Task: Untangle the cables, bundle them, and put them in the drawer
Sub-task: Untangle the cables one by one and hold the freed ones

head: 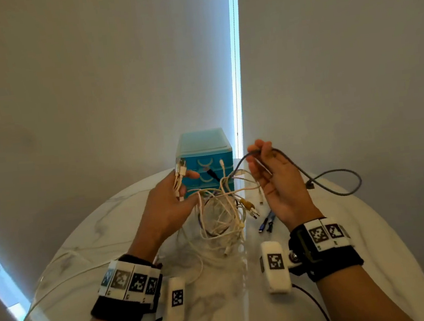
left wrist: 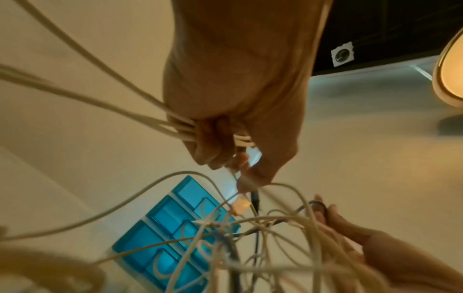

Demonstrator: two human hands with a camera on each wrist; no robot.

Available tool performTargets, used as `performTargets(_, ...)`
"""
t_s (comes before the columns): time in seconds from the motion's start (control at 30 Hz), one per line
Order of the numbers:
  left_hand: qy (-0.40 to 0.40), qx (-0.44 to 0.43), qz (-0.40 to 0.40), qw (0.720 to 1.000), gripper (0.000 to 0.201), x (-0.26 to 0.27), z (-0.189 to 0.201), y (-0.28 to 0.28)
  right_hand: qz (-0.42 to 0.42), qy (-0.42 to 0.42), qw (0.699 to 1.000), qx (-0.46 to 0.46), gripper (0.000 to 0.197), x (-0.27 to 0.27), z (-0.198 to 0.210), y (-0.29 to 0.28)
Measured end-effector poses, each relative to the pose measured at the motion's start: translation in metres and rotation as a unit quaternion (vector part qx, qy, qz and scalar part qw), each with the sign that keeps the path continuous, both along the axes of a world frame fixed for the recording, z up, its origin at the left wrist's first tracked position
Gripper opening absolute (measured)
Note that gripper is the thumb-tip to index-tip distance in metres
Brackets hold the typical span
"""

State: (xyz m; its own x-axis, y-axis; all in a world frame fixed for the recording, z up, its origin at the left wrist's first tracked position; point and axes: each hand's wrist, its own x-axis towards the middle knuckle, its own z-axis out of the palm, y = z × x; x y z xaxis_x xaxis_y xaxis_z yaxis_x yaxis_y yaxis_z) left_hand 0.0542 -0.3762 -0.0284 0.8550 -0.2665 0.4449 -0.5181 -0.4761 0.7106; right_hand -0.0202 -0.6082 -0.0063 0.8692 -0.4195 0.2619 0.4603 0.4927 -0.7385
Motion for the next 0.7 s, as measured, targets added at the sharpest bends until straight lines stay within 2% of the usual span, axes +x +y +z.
performTargets(0.07, 0.004, -0.067, -0.048, 0.997, 0.032, -0.010, 0.008, -0.007, 0.016, 0.007, 0.999, -0.049, 0.038, -0.002, 0.000, 0.005)
performTargets(0.13, 0.042, -0.099, -0.071, 0.992, 0.021, -0.018, 0.012, -0.014, 0.026, -0.005, 0.997, -0.079, 0.039, -0.005, 0.000, 0.009)
performTargets(0.2, 0.060, -0.068, -0.065, 0.994, 0.039, -0.018, 0.009, -0.019, 0.038, -0.019, 0.995, -0.089, 0.033, -0.008, 0.002, 0.012)
performTargets(0.27, 0.046, 0.003, -0.059, 0.997, 0.054, -0.017, 0.002, -0.022, 0.060, -0.031, 0.994, -0.087, 0.031, -0.012, 0.003, 0.015)
performTargets(0.37, 0.054, 0.046, -0.061, 0.996, 0.042, -0.014, -0.008, -0.027, 0.085, -0.044, 0.993, -0.067, 0.031, -0.016, 0.006, 0.017)
performTargets(0.43, 0.062, 0.043, -0.052, 0.996, 0.036, -0.010, -0.010, -0.028, 0.092, -0.061, 0.994, -0.020, 0.030, -0.017, 0.007, 0.014)
performTargets(0.53, 0.055, 0.027, -0.030, 0.998, 0.036, -0.005, -0.009, -0.023, 0.072, -0.084, 0.988, 0.109, 0.026, -0.012, 0.001, 0.004)
performTargets(0.7, 0.036, -0.002, -0.004, 0.999, 0.036, 0.002, -0.010, -0.013, 0.058, -0.113, 0.945, 0.300, 0.023, -0.011, -0.004, -0.011)
